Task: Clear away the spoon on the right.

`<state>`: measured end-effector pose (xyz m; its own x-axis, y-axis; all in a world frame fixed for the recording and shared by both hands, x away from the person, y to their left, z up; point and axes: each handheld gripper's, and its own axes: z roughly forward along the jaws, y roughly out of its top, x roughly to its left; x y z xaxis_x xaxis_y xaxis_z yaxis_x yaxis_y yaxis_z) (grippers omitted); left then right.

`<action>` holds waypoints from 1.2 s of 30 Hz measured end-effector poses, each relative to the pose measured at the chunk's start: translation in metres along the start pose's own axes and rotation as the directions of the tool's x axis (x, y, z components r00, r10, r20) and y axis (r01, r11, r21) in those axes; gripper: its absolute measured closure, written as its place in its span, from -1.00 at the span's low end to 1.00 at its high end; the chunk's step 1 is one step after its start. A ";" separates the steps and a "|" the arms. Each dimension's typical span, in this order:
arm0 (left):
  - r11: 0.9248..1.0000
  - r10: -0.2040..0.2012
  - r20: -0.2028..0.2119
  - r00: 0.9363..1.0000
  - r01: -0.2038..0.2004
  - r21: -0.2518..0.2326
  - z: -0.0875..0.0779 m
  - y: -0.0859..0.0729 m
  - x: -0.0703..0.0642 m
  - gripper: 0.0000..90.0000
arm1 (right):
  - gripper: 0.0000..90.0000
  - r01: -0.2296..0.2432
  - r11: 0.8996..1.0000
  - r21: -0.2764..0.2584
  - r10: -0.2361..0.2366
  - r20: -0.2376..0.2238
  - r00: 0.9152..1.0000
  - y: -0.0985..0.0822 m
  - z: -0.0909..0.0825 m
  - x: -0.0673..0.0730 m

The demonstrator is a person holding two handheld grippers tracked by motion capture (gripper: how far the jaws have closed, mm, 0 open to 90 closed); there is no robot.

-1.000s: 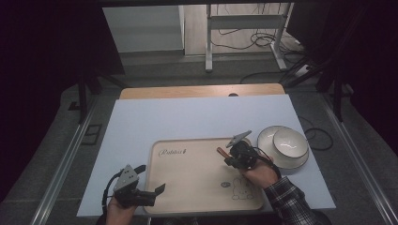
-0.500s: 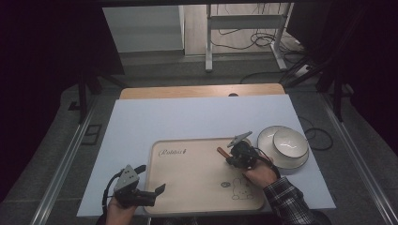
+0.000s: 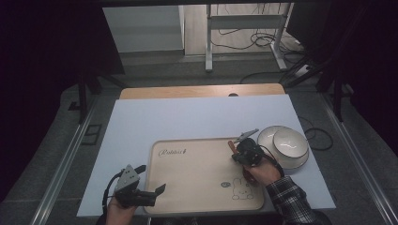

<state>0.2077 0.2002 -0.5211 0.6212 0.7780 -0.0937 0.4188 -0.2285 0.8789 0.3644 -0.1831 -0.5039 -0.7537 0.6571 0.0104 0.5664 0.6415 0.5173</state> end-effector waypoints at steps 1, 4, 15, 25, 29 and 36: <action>1.000 0.000 0.000 1.000 0.000 0.000 0.000 0.000 0.000 -1.00 | 1.00 -0.003 1.000 -0.004 0.003 0.000 1.000 -0.001 0.000 -0.001; 1.000 0.001 0.000 1.000 -0.001 0.000 0.000 0.000 0.000 -1.00 | 1.00 -0.006 1.000 -0.004 0.006 0.007 1.000 -0.001 -0.001 -0.003; 1.000 0.003 -0.001 1.000 -0.003 0.003 0.000 0.000 0.000 -1.00 | 1.00 -0.044 0.999 -0.010 0.044 0.033 0.998 -0.006 -0.006 -0.013; 1.000 0.004 -0.001 1.000 -0.004 0.003 0.000 0.000 0.000 -1.00 | 0.99 -0.054 0.999 -0.008 0.054 0.034 0.998 -0.009 -0.007 -0.016; 1.000 0.004 -0.001 1.000 -0.004 0.002 0.000 0.000 0.000 -1.00 | 0.93 -0.050 0.999 -0.014 0.051 0.032 0.998 -0.008 -0.008 -0.014; 1.000 0.001 -0.001 1.000 -0.001 0.000 0.000 0.000 0.000 -1.00 | 0.83 -0.044 0.999 -0.022 0.044 0.028 0.999 -0.008 -0.009 -0.013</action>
<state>0.2075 0.2001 -0.5209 0.6208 0.7786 -0.0921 0.4181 -0.2294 0.8789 0.3666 -0.2006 -0.5004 -0.7182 0.6958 0.0096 0.5914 0.6032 0.5352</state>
